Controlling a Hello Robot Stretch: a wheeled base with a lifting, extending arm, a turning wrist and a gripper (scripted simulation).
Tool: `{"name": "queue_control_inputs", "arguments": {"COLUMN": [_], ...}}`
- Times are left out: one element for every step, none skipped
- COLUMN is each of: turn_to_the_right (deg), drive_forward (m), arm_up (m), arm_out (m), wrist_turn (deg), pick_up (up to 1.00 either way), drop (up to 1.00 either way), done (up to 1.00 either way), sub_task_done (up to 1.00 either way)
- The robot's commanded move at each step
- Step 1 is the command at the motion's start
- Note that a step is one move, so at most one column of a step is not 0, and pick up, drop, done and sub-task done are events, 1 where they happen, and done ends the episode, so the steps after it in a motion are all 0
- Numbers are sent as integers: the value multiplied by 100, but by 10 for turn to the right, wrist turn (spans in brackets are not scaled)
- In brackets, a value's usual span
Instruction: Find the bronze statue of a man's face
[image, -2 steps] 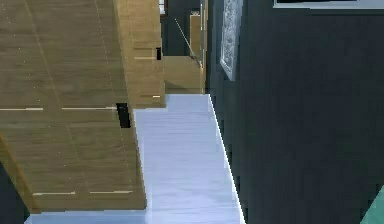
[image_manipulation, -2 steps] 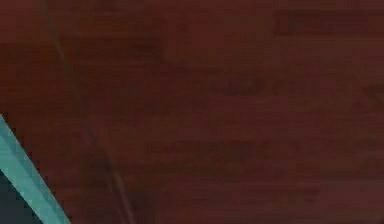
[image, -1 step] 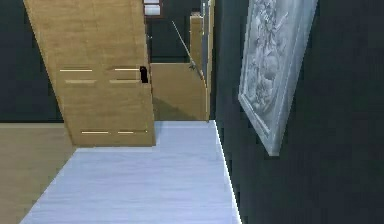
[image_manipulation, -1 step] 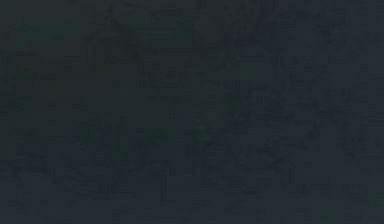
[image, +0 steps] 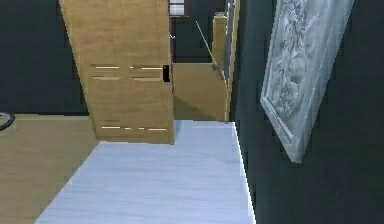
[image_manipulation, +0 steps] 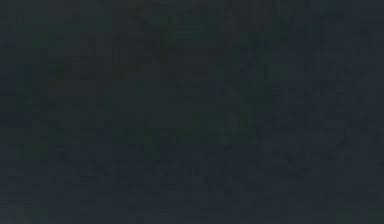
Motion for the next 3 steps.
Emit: {"name": "queue_control_inputs", "arguments": {"turn_to_the_right": [0,-210,0], "drive_forward": [20,0,35], "arm_up": [0,0,0], "arm_out": [0,0,0], "wrist_turn": [0,0,0], "pick_up": [0,0,0], "drop": [0,0,0], "done": [0,0,0], "sub_task_done": [0,0,0]}}
